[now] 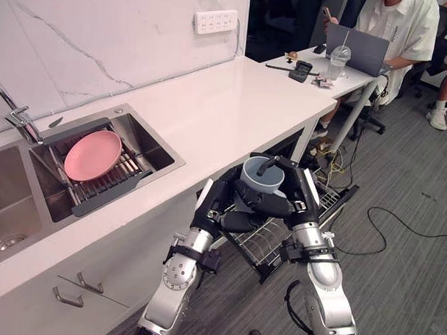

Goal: Walk over to the sink, pick up the cup, carry it to the dishwasher, place the cup inside the dishwasher, then close the dishwasher door

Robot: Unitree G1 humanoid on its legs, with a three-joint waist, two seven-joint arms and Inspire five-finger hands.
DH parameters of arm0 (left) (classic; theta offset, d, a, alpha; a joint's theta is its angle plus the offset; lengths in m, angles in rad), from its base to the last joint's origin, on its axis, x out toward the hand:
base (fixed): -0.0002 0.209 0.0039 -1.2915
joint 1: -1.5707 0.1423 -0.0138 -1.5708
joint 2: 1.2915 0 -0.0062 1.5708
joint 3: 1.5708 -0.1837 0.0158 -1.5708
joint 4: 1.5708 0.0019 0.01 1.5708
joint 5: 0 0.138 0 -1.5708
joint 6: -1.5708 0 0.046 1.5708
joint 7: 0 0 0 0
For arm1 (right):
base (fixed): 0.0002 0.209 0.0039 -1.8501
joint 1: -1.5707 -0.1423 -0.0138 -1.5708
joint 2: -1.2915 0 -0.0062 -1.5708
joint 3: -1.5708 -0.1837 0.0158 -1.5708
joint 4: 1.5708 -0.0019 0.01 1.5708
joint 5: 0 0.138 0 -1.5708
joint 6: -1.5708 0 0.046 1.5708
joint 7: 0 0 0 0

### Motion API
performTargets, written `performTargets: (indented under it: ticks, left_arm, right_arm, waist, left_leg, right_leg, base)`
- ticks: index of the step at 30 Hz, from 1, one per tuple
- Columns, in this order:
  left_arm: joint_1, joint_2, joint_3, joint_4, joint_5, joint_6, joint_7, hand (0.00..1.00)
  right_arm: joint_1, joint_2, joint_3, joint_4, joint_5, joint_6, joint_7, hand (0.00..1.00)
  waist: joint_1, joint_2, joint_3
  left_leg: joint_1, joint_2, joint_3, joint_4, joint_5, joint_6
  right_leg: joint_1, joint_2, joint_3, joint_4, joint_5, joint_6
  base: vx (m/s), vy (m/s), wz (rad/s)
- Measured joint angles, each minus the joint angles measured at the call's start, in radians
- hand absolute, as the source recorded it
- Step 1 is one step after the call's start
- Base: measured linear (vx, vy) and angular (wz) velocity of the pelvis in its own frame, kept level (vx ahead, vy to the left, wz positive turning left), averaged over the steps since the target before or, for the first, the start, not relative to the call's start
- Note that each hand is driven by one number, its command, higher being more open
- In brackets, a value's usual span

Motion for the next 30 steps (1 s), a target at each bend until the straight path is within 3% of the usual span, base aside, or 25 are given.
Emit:
performTargets:
  ticks: [10,18,30]
  left_arm:
    - [0.040,-0.001,0.000,0.000,-0.002,0.000,-0.016,0.90]
    - [0.125,0.029,0.077,0.002,-0.041,-0.001,-0.010,0.90]
    - [0.204,0.032,0.079,0.020,-0.069,-0.001,-0.039,0.90]
  right_arm:
    - [0.039,0.001,-0.012,-0.026,-0.127,-0.003,-0.024,0.30]
    - [0.059,-0.009,-0.222,-0.074,-0.165,-0.003,-0.157,0.30]
    - [0.094,-0.028,-0.221,-0.083,-0.142,-0.005,-0.134,0.30]
  waist:
    - [0.000,0.013,0.008]
    - [0.001,0.014,0.008]
    - [0.004,0.015,0.007]
  left_leg:
    - [0.001,0.000,-0.001,0.001,0.000,0.000]
    - [0.002,-0.001,-0.001,0.001,0.000,0.000]
    - [0.002,0.000,-0.002,0.000,0.000,0.000]
  right_leg:
    - [0.000,0.000,-0.001,0.001,-0.001,0.000]
    - [0.002,-0.001,-0.002,0.001,-0.001,0.000]
    - [0.004,-0.001,-0.003,-0.002,-0.001,0.000]
  base:
    - [0.00,0.000,0.00]
    - [0.00,0.000,0.00]
    - [0.00,0.000,0.00]
